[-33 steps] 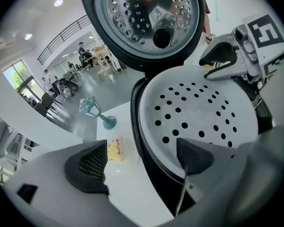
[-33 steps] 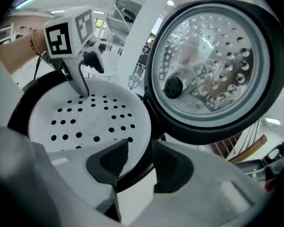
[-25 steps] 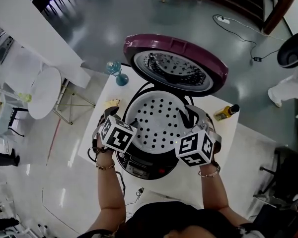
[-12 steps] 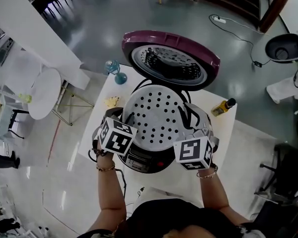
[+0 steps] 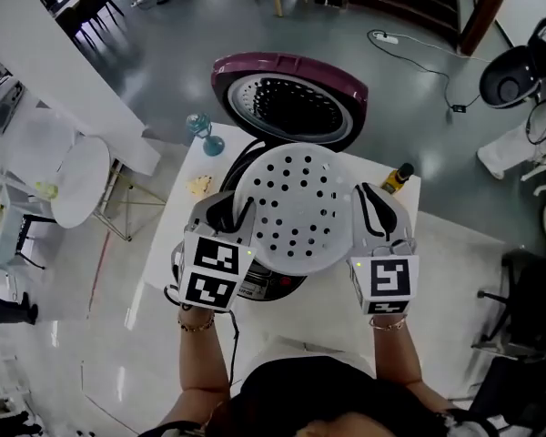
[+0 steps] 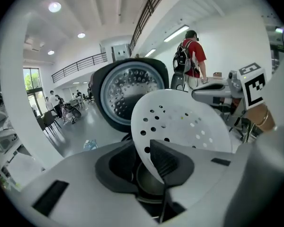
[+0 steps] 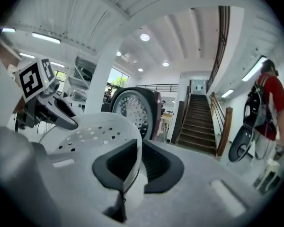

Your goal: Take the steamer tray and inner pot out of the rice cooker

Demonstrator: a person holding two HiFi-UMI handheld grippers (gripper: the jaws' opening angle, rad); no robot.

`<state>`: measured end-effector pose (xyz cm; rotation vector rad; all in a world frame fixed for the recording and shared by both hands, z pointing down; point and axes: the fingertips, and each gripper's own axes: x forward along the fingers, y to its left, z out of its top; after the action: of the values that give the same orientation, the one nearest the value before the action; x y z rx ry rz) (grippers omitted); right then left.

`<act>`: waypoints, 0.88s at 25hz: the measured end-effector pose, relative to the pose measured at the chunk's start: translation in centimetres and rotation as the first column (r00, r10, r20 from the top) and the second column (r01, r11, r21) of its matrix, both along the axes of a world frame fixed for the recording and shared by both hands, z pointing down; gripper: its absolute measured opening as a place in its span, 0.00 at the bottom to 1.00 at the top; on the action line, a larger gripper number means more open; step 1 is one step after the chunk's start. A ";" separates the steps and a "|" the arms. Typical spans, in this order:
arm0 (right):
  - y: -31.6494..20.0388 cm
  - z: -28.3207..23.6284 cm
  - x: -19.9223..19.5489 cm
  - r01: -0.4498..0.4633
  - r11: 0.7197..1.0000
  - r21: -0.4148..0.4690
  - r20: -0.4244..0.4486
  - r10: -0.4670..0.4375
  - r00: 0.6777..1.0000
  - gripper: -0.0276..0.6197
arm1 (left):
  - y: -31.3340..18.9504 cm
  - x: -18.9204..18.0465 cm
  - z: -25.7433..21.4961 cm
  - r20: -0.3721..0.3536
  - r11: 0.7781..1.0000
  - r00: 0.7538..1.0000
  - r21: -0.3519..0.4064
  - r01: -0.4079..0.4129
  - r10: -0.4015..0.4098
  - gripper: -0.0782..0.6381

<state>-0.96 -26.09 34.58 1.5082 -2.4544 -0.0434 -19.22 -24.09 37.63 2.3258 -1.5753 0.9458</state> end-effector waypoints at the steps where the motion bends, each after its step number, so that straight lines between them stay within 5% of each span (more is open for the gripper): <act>1: 0.4 0.0 0.9 -0.014 1.000 -0.014 0.043 0.014 0.999 0.10 | 0.3 0.7 -0.5 -0.022 1.000 1.000 0.017 -0.011 0.011 0.24; 5: 2.5 0.3 5.7 -0.072 0.995 -0.069 0.156 0.081 0.984 0.10 | 1.4 5.1 -2.1 -0.120 0.994 0.988 0.060 -0.089 0.096 0.21; 15: 9.7 2.1 18.1 -0.293 0.947 -0.128 0.164 0.312 0.936 0.10 | 4.8 17.6 0.9 -0.180 0.944 0.930 -0.019 -0.329 0.320 0.20; 22: 13.7 5.9 24.9 -0.345 0.920 -0.186 0.098 0.367 0.925 0.10 | 8.5 24.6 5.4 -0.265 0.923 0.910 -0.131 -0.361 0.318 0.21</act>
<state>23.95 -12.36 40.52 1.9061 -2.1686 0.3308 5.34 -15.56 43.06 2.5186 -0.9689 0.7916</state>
